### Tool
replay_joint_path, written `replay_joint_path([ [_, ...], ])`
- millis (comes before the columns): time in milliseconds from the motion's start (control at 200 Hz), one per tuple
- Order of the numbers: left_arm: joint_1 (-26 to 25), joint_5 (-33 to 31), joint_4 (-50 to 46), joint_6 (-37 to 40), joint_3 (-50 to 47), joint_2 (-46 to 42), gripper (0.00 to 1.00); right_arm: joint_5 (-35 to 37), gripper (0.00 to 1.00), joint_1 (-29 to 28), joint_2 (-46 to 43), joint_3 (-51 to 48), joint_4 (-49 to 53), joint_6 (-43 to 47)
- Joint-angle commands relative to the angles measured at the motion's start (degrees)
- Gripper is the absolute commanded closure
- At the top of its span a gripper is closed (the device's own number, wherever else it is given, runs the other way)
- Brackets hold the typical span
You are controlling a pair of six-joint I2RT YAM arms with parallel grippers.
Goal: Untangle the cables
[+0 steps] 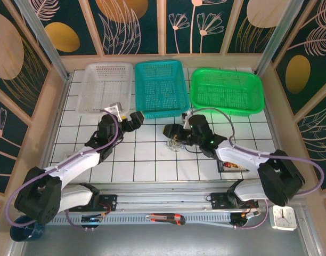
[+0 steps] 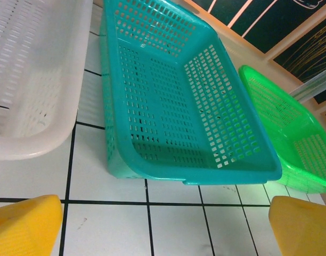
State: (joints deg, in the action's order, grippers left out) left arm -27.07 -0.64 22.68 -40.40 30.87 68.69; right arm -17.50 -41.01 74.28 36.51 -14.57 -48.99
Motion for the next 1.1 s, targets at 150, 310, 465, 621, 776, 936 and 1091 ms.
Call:
replay_joint_path([
  [150, -0.4, 7.0, 2.3, -1.7, 1.4, 1.3, 0.01, 7.9, 0.37, 4.8, -10.1, -1.9, 14.7, 8.9],
  [310, -2.3, 6.9, 2.4, -3.3, 2.3, 2.6, 0.01, 7.7, 0.39, 9.2, -12.2, -3.4, 17.8, 11.2],
  [465, -6.3, 5.1, 1.9, -4.4, 3.7, 5.3, 0.01, 7.0, 0.44, 12.3, -11.9, -4.1, 18.6, 12.6],
  [621, -11.0, 0.2, -2.5, -3.2, 5.7, 9.1, 0.01, 5.6, 0.51, 12.7, -9.9, -3.9, 17.5, 13.1],
  [776, -15.2, -5.5, -8.1, -0.4, 8.1, 13.4, 0.01, 2.9, 0.6, 12.6, -6.8, -4.2, 14.8, 12.8],
  [936, -18.0, -7.4, -9.9, 1.1, 9.9, 17.4, 0.01, 1.4, 0.67, 12.4, -4.0, -4.6, 11.9, 12.2],
  [1091, -19.7, -8.2, -9.8, 1.7, 11.2, 20.4, 0.01, 0.9, 0.69, 11.7, -1.8, -4.8, 9.8, 11.6],
])
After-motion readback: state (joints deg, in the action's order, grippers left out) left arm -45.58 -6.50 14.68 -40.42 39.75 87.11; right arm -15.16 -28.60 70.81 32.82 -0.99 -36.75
